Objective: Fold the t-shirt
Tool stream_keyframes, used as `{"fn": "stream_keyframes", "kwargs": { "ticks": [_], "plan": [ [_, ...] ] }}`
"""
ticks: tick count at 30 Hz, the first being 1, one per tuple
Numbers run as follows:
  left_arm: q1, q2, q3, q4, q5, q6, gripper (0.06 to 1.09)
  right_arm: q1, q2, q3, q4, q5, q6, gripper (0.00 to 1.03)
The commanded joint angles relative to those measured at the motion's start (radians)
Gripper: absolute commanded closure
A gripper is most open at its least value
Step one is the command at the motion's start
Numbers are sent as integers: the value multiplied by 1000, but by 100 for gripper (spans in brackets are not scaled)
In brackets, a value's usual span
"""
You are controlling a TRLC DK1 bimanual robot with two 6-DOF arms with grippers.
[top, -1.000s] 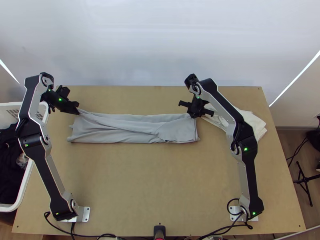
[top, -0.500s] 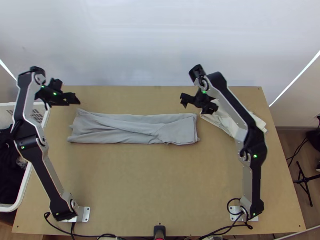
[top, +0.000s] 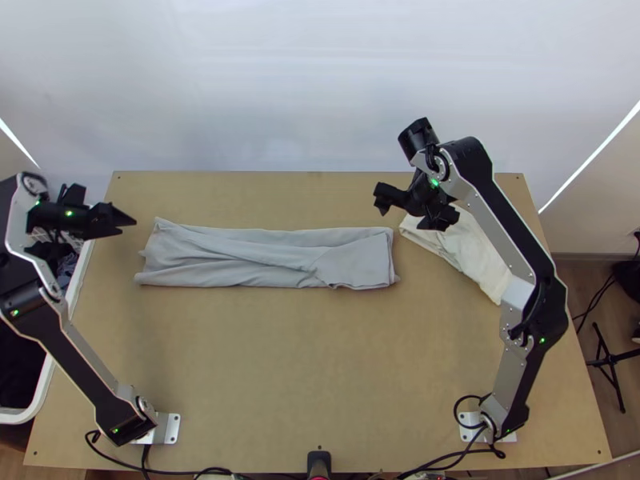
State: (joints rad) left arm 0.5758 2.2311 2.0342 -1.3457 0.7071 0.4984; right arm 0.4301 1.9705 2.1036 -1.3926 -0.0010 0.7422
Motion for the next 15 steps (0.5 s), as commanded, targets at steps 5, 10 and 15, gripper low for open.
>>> {"fn": "stream_keyframes", "kwargs": {
  "ticks": [5,10,15],
  "plan": [
    [39,-53,-215,83,92,45,11,39,-36,4,-9,-14,0,3],
    [36,-57,-267,114,97,68,11,47,-41,19,-9,-14,3,3],
    [44,-54,-301,131,97,86,11,52,-44,27,-9,-14,6,3]
  ]
}}
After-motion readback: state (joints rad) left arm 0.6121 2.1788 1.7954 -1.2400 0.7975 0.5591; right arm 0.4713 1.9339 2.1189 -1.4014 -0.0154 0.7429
